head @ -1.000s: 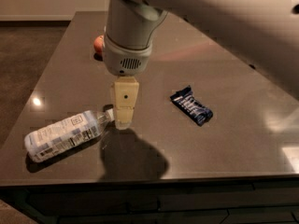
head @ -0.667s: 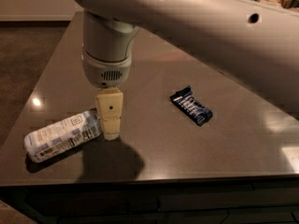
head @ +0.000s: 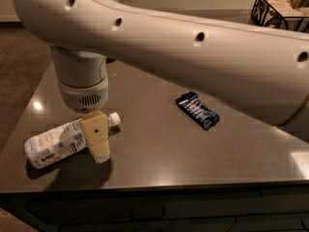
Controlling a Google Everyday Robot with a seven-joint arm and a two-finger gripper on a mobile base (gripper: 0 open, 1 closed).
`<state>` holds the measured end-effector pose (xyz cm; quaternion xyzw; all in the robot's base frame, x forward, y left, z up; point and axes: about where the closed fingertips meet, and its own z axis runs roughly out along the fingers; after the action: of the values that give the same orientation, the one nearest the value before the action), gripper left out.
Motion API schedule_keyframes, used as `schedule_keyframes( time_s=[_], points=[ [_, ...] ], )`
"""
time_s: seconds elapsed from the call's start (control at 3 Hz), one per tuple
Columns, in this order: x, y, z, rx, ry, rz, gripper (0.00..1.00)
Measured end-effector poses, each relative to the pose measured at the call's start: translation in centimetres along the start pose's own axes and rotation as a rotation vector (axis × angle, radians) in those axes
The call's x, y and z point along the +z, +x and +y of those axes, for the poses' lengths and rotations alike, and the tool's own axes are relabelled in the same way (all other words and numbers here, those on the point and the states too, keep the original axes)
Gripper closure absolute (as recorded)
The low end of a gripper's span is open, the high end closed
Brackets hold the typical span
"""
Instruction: Place blue plastic bottle upright
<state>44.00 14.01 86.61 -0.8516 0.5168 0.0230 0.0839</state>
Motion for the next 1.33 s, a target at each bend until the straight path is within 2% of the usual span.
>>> schedule_keyframes(
  time_s=[0.33,0.67,1.0,1.33],
  points=[
    [1.48,-1.03,0.01,-0.026,-0.036,0.021,0.0],
    [2.17,-1.54,-0.03,-0.047,-0.066,0.033,0.17],
    [2.18,-1.62,-0.2,-0.068,-0.08,0.027,0.4],
    [1.36,-0.74,-0.54,-0.1,-0.069,0.015,0.64]
  ],
)
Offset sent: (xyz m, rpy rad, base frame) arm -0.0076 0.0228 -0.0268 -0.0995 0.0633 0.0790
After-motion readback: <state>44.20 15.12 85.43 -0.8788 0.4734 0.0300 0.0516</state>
